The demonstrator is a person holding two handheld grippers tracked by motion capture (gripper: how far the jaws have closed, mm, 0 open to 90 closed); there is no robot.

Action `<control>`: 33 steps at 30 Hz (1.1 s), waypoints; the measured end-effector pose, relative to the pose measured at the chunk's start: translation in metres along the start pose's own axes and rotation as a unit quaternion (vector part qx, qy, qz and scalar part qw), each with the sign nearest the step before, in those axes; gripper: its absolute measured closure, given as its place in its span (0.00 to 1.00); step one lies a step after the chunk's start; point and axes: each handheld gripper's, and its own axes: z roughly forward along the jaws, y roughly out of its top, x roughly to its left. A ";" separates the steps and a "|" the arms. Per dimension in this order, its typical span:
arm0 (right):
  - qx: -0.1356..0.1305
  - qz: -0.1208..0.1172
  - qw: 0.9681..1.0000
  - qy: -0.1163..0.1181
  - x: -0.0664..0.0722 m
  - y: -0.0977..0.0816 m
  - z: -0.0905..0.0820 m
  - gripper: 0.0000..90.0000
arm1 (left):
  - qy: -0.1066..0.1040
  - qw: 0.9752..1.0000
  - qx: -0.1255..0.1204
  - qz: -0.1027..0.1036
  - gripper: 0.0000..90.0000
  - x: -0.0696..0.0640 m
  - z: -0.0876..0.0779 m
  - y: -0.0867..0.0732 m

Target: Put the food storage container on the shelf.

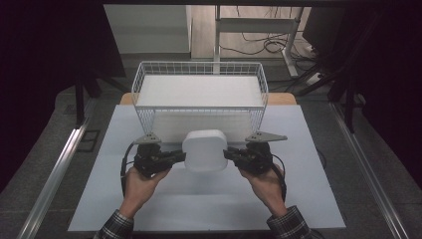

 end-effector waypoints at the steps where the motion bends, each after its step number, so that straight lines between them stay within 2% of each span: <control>1: -0.004 -0.001 1.000 0.000 -0.001 0.007 -0.002 0.87 | 0.001 1.000 -0.003 0.003 0.89 0.000 -0.001 0.005; 3: -0.005 -0.001 1.000 -0.001 -0.001 0.009 -0.003 0.87 | 0.005 1.000 -0.007 0.008 0.89 -0.001 -0.003 0.012; 7: -0.021 -0.005 1.000 -0.002 -0.003 0.028 -0.006 0.87 | 0.009 1.000 -0.017 0.011 0.89 0.000 -0.009 0.030; 11: -0.026 -0.006 1.000 -0.001 -0.002 0.039 -0.007 0.87 | 0.015 1.000 -0.025 0.012 0.89 0.001 -0.015 0.041; 13: -0.033 -0.009 0.999 0.001 -0.002 0.051 -0.007 0.87 | 0.017 0.999 -0.029 0.014 0.89 0.002 -0.018 0.048; 21: -0.048 -0.017 0.999 -0.001 0.000 0.080 -0.007 0.87 | 0.024 0.998 -0.047 0.016 0.89 0.006 -0.030 0.075; 23: -0.053 -0.021 0.998 -0.002 -0.001 0.093 -0.006 0.87 | 0.027 0.998 -0.050 0.018 0.89 0.009 -0.034 0.085; 25: -0.053 -0.021 0.998 -0.003 -0.001 0.096 -0.006 0.87 | 0.030 0.998 -0.051 0.020 0.89 0.010 -0.035 0.090; 27: -0.058 -0.023 0.998 -0.003 -0.003 0.109 -0.005 0.87 | 0.033 0.998 -0.055 0.023 0.89 0.011 -0.037 0.101; 28: -0.058 -0.023 0.998 -0.003 -0.003 0.109 -0.005 0.87 | 0.033 0.998 -0.055 0.023 0.89 0.011 -0.037 0.101; 29: -0.061 -0.025 0.998 -0.004 -0.004 0.117 -0.005 0.87 | 0.035 0.998 -0.055 0.025 0.89 0.012 -0.038 0.106; 33: -0.064 -0.026 0.998 -0.009 -0.005 0.128 -0.005 0.87 | 0.038 0.997 -0.057 0.026 0.89 0.016 -0.040 0.120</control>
